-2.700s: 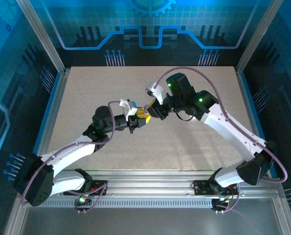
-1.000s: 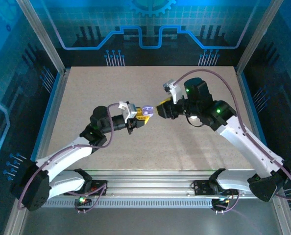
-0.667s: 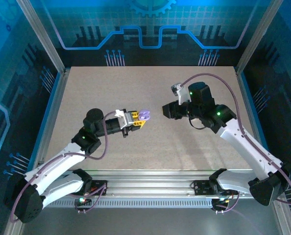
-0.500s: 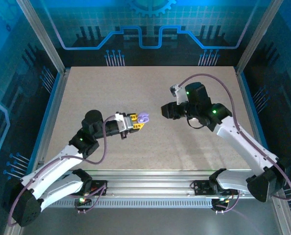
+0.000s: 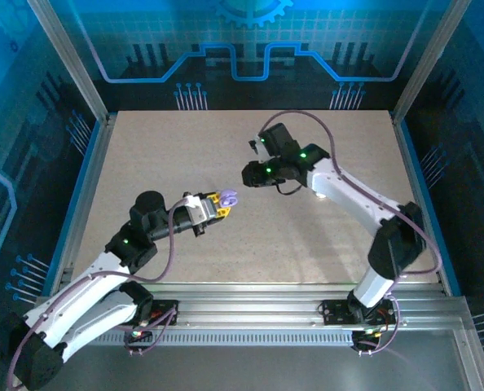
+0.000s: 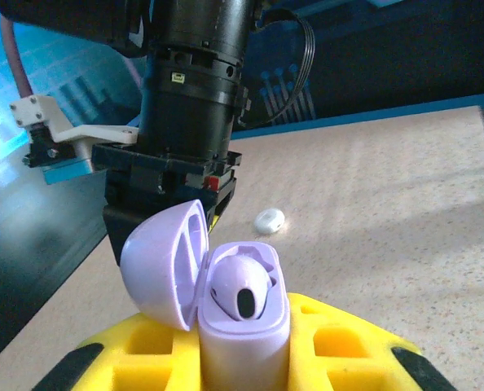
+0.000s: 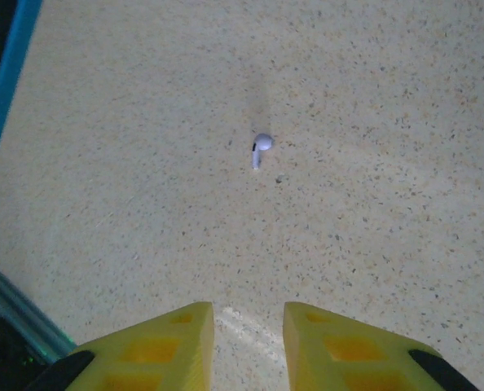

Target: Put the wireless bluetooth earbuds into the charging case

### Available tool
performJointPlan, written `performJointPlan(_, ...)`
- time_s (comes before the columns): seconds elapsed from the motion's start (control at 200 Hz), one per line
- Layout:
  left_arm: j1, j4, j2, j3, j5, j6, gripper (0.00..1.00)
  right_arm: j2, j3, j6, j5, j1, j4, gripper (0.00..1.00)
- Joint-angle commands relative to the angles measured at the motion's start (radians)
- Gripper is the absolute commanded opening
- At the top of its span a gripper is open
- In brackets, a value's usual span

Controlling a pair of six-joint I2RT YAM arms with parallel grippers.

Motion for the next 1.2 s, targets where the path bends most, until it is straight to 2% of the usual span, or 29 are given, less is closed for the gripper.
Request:
performJointPlan(0.0,0.01,-0.083,-0.049,-0.008,-0.145,-0.06,0.18,0.108,0.093,0.084,0.048,0.01,-0.086,0.29)
performJointPlan(0.21,0.085,-0.247,-0.127,0.005,-0.327,-0.148,0.18,0.331,0.299,0.155,0.038,0.026,-0.115,0.3)
performJointPlan(0.41,0.209,-0.364,-0.18,0.013,-0.407,-0.237,0.18,0.541,0.479,0.214,0.045,0.063,-0.182,0.31)
performJointPlan(0.57,0.272,-0.403,-0.196,0.013,-0.409,-0.267,0.18,0.69,0.645,0.213,0.056,0.093,-0.233,0.32)
performJointPlan(0.715,0.289,-0.392,-0.203,0.009,-0.397,-0.282,0.19,0.785,0.755,0.199,0.087,0.108,-0.274,0.32)
performJointPlan(0.88,0.298,-0.389,-0.208,0.009,-0.382,-0.293,0.19,0.824,0.788,0.186,0.132,0.112,-0.283,0.32)
performJointPlan(1.196,0.301,-0.372,-0.213,0.003,-0.363,-0.31,0.2,0.865,0.808,0.157,0.139,0.12,-0.262,0.31)
